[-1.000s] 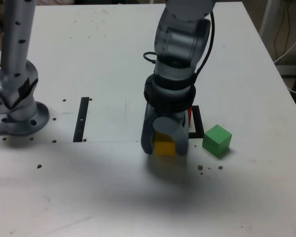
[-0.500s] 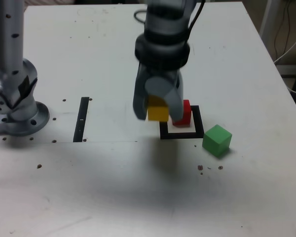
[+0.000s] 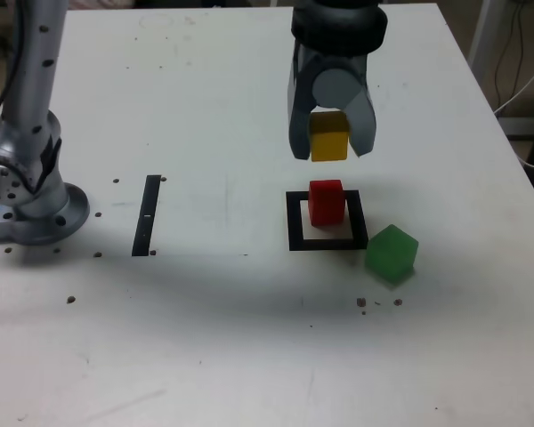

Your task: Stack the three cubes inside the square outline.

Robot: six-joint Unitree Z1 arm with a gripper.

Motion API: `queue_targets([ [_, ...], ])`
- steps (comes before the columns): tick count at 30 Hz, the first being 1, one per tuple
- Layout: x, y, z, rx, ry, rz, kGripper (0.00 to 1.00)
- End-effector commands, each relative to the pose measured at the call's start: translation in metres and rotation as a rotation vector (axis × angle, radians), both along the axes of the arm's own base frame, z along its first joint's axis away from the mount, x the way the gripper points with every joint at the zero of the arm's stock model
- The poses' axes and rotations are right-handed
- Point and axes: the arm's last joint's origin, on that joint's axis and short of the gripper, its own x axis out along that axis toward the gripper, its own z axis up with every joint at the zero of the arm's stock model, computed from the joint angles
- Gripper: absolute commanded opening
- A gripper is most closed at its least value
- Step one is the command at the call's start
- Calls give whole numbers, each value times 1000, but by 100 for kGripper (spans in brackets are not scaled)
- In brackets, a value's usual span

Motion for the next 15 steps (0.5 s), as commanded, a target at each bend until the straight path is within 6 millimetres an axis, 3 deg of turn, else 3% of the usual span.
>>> queue_targets([
  [1, 4, 6, -6, -4, 16, 15, 17],
  [7, 9, 15, -23, -27, 48, 34, 17],
  [15, 11, 5, -41, -62, 51, 66, 17],
])
